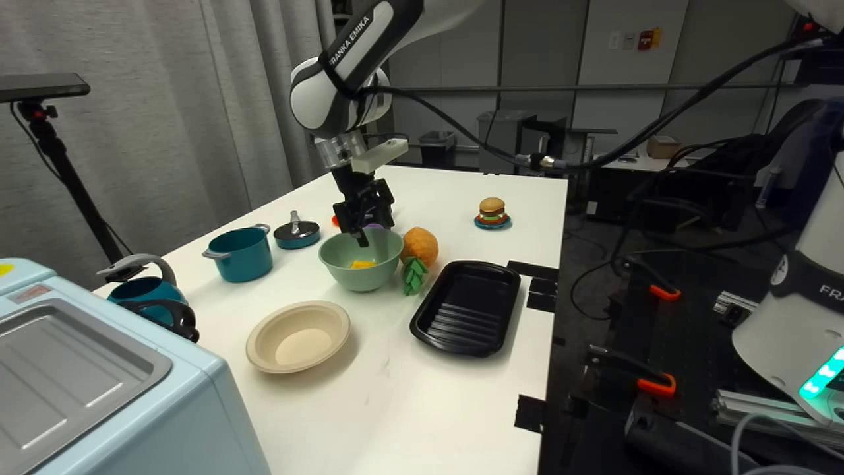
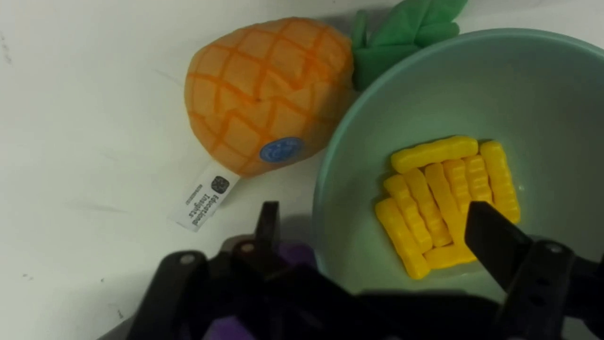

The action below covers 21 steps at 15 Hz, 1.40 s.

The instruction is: Pick the bowl of potato fries and pour them onto the plate

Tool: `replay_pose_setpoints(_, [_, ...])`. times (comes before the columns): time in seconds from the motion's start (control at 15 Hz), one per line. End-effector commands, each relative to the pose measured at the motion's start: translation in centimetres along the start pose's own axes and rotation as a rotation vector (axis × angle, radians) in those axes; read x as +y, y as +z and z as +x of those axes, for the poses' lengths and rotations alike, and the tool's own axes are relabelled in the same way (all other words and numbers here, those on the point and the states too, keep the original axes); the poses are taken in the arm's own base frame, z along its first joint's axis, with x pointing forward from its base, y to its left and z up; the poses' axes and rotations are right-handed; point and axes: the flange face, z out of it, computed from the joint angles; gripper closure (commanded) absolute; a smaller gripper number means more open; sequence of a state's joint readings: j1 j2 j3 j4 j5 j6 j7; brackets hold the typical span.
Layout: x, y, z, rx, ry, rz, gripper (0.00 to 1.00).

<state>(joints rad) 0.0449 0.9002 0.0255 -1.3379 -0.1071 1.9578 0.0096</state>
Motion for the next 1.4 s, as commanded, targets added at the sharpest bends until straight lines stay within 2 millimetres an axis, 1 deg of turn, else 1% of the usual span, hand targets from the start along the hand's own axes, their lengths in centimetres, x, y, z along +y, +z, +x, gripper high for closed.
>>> replay_pose_setpoints(0.0, [-0.7, 0.2, 1.3, 0.004, 0.033, -0.009, 0.0])
replay_pose_setpoints(0.2, [-1.4, 0.6, 1.7, 0.007, 0.051, -0.006, 0.0])
replay_pose_setpoints(0.27, [-1.5, 0.6, 1.8, 0.01, 0.055, -0.005, 0.03])
replay_pose_setpoints(0.33, [-1.6, 0.5, 1.9, 0.012, 0.057, -0.002, 0.28])
replay_pose_setpoints(0.4, [-1.6, 0.4, 2.0, 0.016, 0.058, -0.004, 0.28])
replay_pose_setpoints(0.47, [-1.5, 0.3, 2.1, 0.016, 0.06, -0.001, 0.32])
replay_pose_setpoints(0.8, [-0.8, 0.2, 2.4, 0.016, 0.077, 0.011, 0.72])
replay_pose_setpoints(1.07, [-0.3, 0.1, 2.3, 0.014, 0.094, 0.02, 1.0])
replay_pose_setpoints(1.2, [-0.2, -0.6, 2.3, 0.021, 0.101, 0.036, 0.97])
replay_pose_setpoints(1.27, [-0.2, -1.0, 2.3, 0.027, 0.103, 0.045, 1.0])
replay_pose_setpoints(1.33, [-0.2, -1.3, 2.3, 0.034, 0.102, 0.047, 0.99])
